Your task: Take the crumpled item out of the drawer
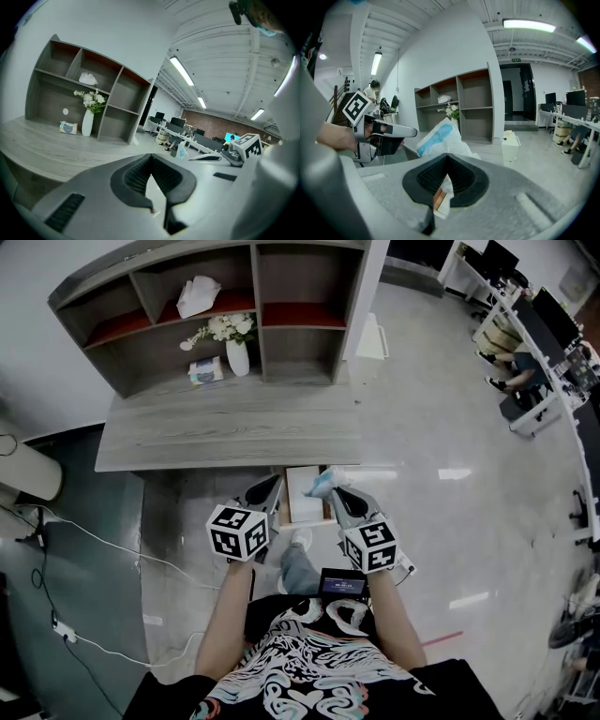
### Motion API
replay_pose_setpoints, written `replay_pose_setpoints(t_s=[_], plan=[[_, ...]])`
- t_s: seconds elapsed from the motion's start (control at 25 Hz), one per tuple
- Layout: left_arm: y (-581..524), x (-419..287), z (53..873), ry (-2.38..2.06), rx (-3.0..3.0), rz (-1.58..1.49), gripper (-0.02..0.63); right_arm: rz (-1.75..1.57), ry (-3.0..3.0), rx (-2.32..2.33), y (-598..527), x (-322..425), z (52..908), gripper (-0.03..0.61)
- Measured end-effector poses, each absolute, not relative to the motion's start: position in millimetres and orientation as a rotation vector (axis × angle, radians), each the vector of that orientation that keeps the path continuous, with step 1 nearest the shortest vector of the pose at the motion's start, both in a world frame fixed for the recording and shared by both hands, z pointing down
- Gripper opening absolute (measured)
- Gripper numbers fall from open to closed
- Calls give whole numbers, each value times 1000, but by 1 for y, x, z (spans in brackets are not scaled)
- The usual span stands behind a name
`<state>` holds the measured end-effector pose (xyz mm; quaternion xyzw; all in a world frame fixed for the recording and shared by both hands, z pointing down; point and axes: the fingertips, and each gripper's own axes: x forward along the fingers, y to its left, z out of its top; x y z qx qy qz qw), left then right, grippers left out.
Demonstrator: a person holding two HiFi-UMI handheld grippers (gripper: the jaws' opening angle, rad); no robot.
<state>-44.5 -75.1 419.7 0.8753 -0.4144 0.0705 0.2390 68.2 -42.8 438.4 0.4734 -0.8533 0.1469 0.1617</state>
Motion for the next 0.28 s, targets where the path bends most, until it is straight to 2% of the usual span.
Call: replay_pose_setpoints(t_s=[0.28], plan=[[-81,-38,423,-1127,2397,200,-2,410,-2426,1351,-45,74,442,6]])
